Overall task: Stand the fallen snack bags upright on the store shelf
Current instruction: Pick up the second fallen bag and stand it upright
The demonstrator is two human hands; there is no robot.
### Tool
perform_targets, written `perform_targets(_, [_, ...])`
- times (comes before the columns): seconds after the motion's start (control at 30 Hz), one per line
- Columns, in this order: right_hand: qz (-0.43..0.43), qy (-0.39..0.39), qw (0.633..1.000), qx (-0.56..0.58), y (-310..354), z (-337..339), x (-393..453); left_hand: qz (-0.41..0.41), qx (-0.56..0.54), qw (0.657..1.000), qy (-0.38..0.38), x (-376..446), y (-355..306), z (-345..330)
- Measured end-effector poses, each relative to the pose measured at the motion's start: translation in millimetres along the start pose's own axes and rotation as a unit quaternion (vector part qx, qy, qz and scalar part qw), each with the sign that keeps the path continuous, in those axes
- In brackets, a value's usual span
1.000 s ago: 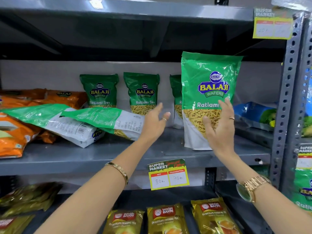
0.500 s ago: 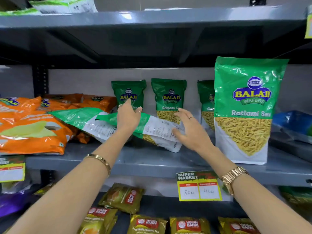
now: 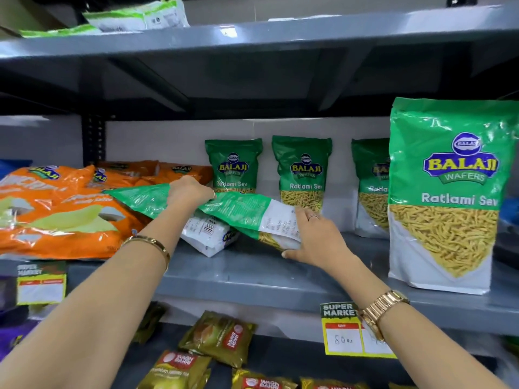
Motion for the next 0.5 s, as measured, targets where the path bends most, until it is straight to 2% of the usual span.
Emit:
perform_targets(0.17, [-0.003, -0.012, 1.0, -0.01, 0.4, -2.1, 0.5, 0.031, 0.074, 0.993, 0.081, 10.4, -6.3, 9.7])
perform_targets(0.27, [-0.01, -0.017, 1.0, -0.009, 1.2, -3.5, 0.2, 0.099, -0.005, 0.981, 0.169, 9.2, -7.3, 18.0])
perform_targets(0.37, [-0.021, -0.029, 0.999, -0.014, 2.8, -5.2, -0.6, 0.162, -0.073, 0.961, 0.212, 15.2, 0.3, 20.9])
perform_targets(0.5, [-0.038, -0.04, 0.998, 0.009, 2.0, -5.6, -1.2, 0.154, -0.192, 0.943, 0.225, 21.6, -5.0, 21.4])
Point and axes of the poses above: each hand's wrist, its own x-axis towards the middle knuckle, its own z-axis out of the back of the hand, y = z × x, the point moved 1 cm from there along x, towards the middle knuckle, and after that the axes turned 4 degrees about -x, right-handed, at the moved point
